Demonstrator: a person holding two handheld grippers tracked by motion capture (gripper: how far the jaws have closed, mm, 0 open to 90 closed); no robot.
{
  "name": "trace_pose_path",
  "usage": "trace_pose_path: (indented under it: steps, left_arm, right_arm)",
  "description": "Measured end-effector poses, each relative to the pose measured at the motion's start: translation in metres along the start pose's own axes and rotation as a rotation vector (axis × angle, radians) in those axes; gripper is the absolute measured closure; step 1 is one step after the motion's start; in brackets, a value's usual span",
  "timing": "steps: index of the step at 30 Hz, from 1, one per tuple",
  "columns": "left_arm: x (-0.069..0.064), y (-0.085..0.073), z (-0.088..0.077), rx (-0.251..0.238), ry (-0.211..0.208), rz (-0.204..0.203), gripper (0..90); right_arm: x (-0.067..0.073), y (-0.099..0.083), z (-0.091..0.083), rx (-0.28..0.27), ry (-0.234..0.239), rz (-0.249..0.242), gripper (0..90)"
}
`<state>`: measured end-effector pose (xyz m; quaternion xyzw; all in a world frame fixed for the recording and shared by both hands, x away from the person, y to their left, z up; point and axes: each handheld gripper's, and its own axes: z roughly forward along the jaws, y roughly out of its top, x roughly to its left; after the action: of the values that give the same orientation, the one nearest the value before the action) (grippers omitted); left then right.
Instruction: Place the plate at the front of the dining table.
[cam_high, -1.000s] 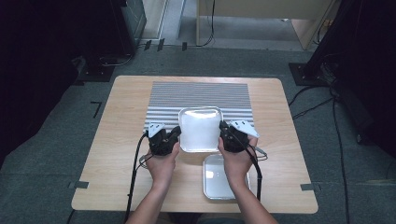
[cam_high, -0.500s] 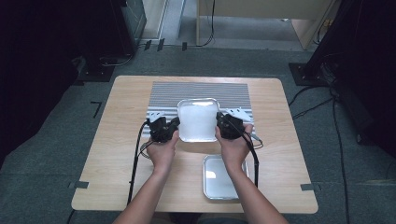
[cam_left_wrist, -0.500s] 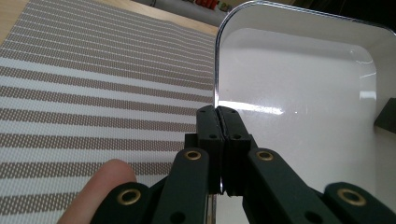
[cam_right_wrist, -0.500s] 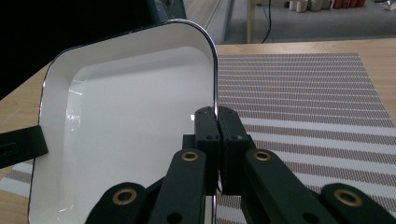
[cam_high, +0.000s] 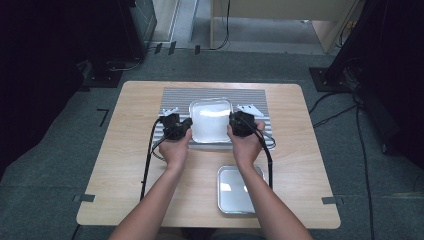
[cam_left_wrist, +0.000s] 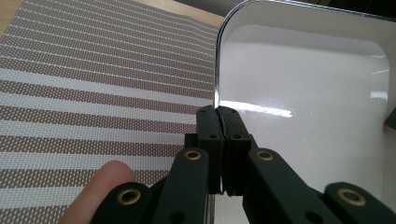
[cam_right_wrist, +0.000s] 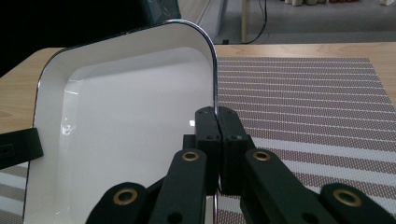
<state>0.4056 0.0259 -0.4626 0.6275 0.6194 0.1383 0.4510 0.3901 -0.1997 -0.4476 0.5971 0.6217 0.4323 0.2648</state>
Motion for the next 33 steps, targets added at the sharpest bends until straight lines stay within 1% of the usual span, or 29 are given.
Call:
trace_pose_path:
  steps: [5, 6, 9, 11, 14, 15, 17, 19, 21, 22, 25, 27, 28, 30, 31, 33]
  left_arm:
    - [0.002, 0.007, 0.014, 0.016, 0.022, -0.010, 89.6]
    - [0.002, 0.009, 0.016, 0.020, 0.026, -0.005, 89.6]
    - [0.002, 0.014, 0.025, 0.030, 0.042, 0.001, 89.6]
    - [0.004, 0.016, 0.033, 0.042, 0.051, 0.001, 89.6]
    - [0.007, 0.018, 0.043, 0.069, 0.056, -0.005, 89.5]
    - [0.007, 0.019, 0.047, 0.072, 0.061, -0.008, 89.4]
    - [0.009, 0.021, 0.054, 0.081, 0.069, -0.001, 89.4]
    - [0.011, 0.023, 0.061, 0.097, 0.067, -0.018, 89.5]
    - [0.011, 0.024, 0.066, 0.108, 0.070, -0.012, 89.5]
    - [0.010, 0.025, 0.068, 0.116, 0.073, -0.014, 89.5]
    - [0.009, 0.028, 0.075, 0.142, 0.080, -0.018, 89.8]
    - [0.009, 0.029, 0.079, 0.153, 0.087, -0.008, 89.9]
    - [0.009, 0.029, 0.080, 0.158, 0.088, -0.010, 89.8]
    - [0.009, 0.028, 0.083, 0.173, 0.089, -0.011, 89.9]
    - [0.011, 0.028, 0.084, 0.183, 0.086, -0.022, 89.9]
    - [0.013, 0.027, 0.086, 0.194, 0.085, -0.024, 89.9]
  right_arm:
    - [-0.002, 0.004, 0.016, 0.013, -0.003, -0.004, 89.9]
    - [-0.003, 0.005, 0.018, 0.011, -0.003, -0.007, 89.9]
    - [-0.007, 0.006, 0.029, 0.014, 0.001, 0.003, 89.9]
    - [-0.010, 0.006, 0.037, 0.025, 0.003, 0.015, 89.8]
    - [-0.013, 0.006, 0.047, 0.042, 0.002, 0.007, 89.6]
    - [-0.014, 0.006, 0.050, 0.049, 0.002, 0.006, 89.5]
    - [-0.017, 0.006, 0.057, 0.067, 0.006, 0.007, 88.8]
    - [-0.021, 0.005, 0.065, 0.090, 0.012, 0.013, 87.8]
    - [-0.023, 0.005, 0.069, 0.111, 0.005, 0.020, 87.4]
    - [-0.025, 0.004, 0.071, 0.113, 0.001, 0.024, 87.4]
    - [-0.029, -0.001, 0.080, 0.140, -0.020, 0.059, 87.3]
    - [-0.032, -0.003, 0.085, 0.157, -0.020, 0.093, 86.9]
    - [-0.034, -0.005, 0.087, 0.166, -0.021, 0.102, 86.7]
    - [-0.036, -0.007, 0.090, 0.182, -0.020, 0.102, 85.7]
    - [-0.037, -0.009, 0.092, 0.194, -0.019, 0.102, 84.7]
    - [-0.038, -0.012, 0.094, 0.215, -0.010, 0.089, 83.3]
